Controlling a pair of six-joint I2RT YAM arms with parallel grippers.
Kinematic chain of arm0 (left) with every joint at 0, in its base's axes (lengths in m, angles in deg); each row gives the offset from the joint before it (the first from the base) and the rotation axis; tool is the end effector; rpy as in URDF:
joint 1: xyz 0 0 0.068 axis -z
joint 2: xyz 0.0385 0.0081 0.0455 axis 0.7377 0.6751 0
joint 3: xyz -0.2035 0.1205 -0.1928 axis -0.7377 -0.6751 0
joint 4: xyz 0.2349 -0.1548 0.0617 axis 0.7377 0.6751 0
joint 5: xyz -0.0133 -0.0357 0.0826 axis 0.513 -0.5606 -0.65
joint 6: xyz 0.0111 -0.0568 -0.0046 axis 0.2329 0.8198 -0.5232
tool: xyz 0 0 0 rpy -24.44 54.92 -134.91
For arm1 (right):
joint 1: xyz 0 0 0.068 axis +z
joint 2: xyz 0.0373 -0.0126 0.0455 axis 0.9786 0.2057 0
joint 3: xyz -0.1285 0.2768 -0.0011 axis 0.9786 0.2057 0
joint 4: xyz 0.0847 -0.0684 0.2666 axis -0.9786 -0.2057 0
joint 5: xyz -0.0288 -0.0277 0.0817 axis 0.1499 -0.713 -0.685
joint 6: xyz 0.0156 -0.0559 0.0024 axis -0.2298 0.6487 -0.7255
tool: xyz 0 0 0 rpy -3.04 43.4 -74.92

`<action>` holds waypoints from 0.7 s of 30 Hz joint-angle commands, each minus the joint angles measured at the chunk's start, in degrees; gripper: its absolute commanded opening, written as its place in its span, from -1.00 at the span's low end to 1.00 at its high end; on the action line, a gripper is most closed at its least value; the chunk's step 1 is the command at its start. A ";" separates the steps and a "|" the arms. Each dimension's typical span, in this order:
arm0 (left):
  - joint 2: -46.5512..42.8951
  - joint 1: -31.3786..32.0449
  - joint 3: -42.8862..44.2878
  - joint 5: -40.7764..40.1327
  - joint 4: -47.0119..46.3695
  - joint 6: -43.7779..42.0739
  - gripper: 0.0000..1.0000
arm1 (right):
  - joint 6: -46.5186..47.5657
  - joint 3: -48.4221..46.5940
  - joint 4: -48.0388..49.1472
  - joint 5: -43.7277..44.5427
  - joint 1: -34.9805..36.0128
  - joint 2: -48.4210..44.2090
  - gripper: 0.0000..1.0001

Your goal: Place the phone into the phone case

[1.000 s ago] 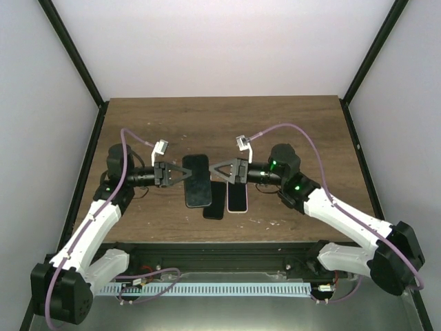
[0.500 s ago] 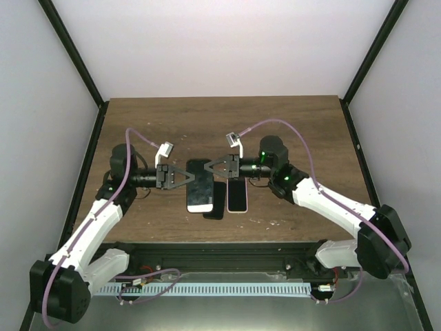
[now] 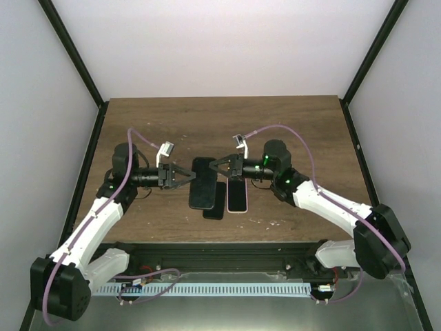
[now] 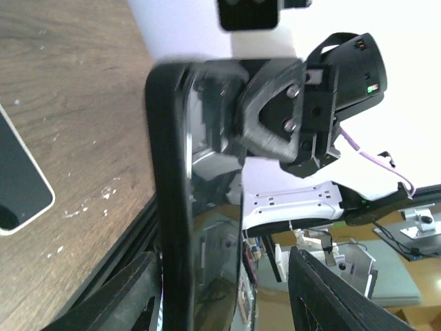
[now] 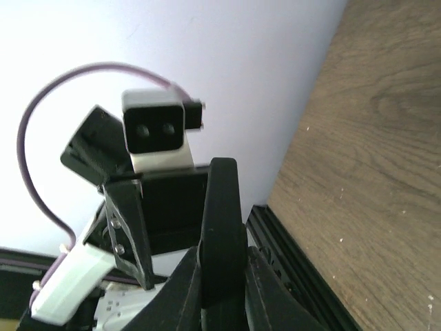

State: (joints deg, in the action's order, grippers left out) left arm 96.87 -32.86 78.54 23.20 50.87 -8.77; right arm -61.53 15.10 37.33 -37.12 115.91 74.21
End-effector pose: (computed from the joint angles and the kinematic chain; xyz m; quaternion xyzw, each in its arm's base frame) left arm 0.2003 -0.0928 0.3041 0.1243 0.7370 -0.6444 0.1618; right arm 0.2278 0.2121 0.3086 -0.0819 0.7259 0.6559 0.1902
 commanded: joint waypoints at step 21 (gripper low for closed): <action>-1.26 0.23 -4.75 -1.74 6.84 -1.52 -0.15 | -4.06 -1.30 6.43 8.31 -2.42 1.45 -0.97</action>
State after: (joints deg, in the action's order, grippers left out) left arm 95.64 -32.82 73.64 21.23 56.27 -8.90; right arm -64.77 15.32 39.50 -30.28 114.10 75.83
